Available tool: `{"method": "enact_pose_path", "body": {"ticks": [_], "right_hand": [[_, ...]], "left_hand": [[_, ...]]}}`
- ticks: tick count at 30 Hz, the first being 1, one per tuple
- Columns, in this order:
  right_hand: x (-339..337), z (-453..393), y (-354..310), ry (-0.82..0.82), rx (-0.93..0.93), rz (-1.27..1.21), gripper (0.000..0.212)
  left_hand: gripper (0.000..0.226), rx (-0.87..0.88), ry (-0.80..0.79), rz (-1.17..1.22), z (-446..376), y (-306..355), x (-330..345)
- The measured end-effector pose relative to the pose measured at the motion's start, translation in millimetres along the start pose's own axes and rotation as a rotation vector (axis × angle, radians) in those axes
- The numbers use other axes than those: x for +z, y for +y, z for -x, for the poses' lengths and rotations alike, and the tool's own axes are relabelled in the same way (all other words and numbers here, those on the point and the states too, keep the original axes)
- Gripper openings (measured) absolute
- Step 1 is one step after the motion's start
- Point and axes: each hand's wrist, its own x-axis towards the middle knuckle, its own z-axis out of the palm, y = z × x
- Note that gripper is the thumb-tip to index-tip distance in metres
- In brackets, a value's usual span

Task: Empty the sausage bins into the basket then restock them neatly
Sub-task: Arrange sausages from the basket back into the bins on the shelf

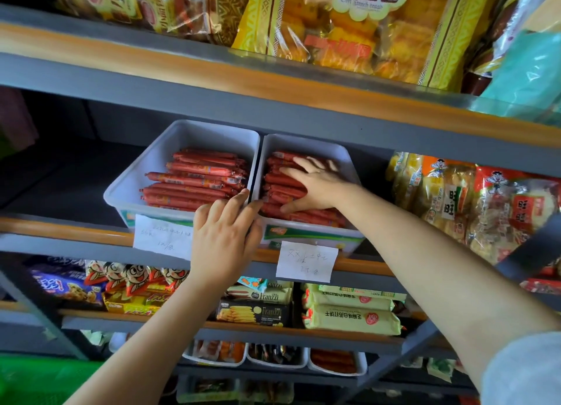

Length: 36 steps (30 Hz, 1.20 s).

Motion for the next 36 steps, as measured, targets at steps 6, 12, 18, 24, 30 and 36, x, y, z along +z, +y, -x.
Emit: {"method": "enact_pose_path", "body": {"ticks": [6,12,18,24,30,36], "right_hand": [[-22,12,19,0.088,0.066,-0.262,0.067],[-17,39,15,-0.072,0.006,-0.217,0.058],[-5,37,14,0.019,0.022,-0.260,0.058],[-11,33,2,0.107,-0.043,-0.095,0.064],[-8,25,-18,0.201,-0.089,-0.091,0.040],[0,12,-24,0.220,-0.056,-0.200,0.047]], "left_hand": [[0.025,0.009,-0.003,-0.007,2,-2,0],[0.029,-0.004,-0.028,-0.009,1,-1,0],[0.031,0.003,-0.033,-0.013,1,0,0],[0.031,-0.002,-0.007,-0.008,0,1,1],[0.028,-0.001,0.017,-0.011,0,1,2],[0.029,0.005,-0.014,-0.003,2,-1,1]]}}
